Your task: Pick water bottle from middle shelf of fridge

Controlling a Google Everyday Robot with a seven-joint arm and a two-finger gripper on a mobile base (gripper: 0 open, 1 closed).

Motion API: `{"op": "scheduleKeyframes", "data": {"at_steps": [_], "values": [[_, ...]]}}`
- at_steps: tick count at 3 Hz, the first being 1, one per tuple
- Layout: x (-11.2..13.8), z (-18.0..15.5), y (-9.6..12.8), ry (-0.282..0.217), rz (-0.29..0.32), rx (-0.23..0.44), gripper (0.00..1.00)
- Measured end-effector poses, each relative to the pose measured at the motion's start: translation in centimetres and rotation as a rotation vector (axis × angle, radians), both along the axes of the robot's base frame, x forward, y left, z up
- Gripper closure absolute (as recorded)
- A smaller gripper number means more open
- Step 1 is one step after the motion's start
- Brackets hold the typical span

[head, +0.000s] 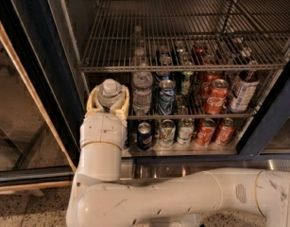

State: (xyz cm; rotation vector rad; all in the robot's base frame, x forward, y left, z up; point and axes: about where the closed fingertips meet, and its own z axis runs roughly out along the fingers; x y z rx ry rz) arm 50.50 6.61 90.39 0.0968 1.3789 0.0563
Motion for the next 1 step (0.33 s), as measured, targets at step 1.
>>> {"op": "scheduleKeyframes", "data": {"at_steps": [1], "values": [[-0.08, 0.52, 0.93, -0.021, 0.035, -0.008, 1.00]]}}
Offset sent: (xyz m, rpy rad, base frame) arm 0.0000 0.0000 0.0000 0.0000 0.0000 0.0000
